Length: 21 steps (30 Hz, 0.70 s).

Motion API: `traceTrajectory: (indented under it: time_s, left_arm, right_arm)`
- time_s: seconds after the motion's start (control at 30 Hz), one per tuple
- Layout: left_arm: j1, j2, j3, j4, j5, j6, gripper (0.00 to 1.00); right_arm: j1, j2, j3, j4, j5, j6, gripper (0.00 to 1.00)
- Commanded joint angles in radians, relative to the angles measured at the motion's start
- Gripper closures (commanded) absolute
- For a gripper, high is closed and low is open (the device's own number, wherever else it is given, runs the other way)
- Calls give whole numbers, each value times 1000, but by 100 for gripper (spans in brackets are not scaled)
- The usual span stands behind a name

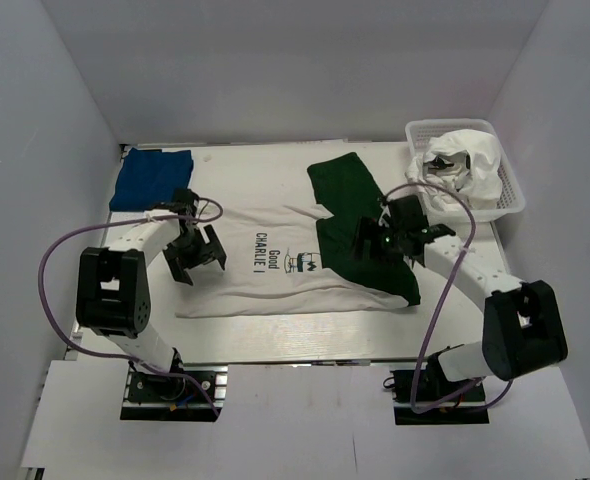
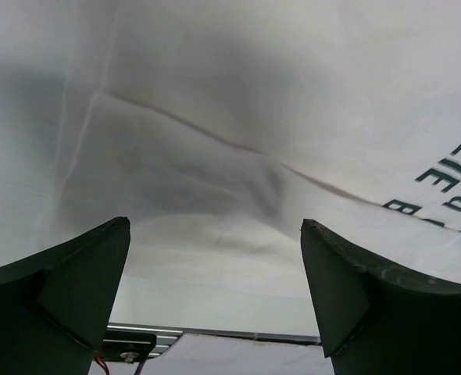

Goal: Fold and stack the t-shirts
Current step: Fold the flattened tshirt in 1/3 of the way

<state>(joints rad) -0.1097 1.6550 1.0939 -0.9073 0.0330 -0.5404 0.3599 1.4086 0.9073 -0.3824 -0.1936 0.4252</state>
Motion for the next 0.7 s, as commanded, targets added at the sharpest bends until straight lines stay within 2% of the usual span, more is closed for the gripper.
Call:
traceTrajectory:
  time_s: [0.0, 0.2, 0.27, 0.43, 0.6, 0.63, 0.67]
  left_arm:
    - [1, -25, -66, 79, 59, -39, 0]
    - [11, 51, -77, 140, -12, -73, 0]
    - [11, 97, -65, 130, -27, -73, 0]
    - [11, 97, -20, 113, -41, -92, 0]
    - [1, 88, 194, -28, -123, -92, 0]
    - [1, 88, 227, -41, -133, -92, 0]
    - [13, 97, 298, -54, -152, -92, 0]
  right_arm:
    - [-15, -19, -131, 17, -76, 55, 10]
    - [-88, -48, -266, 73, -7, 78, 10]
    - [-125, -14, -271, 80, 12, 78, 10]
    - [-186, 41, -259, 80, -44, 77, 10]
    - [-174, -31, -21, 2, -151, -34, 10]
    - [-171, -34, 92, -6, -156, -37, 10]
    - [-168, -30, 126, -10, -158, -42, 10]
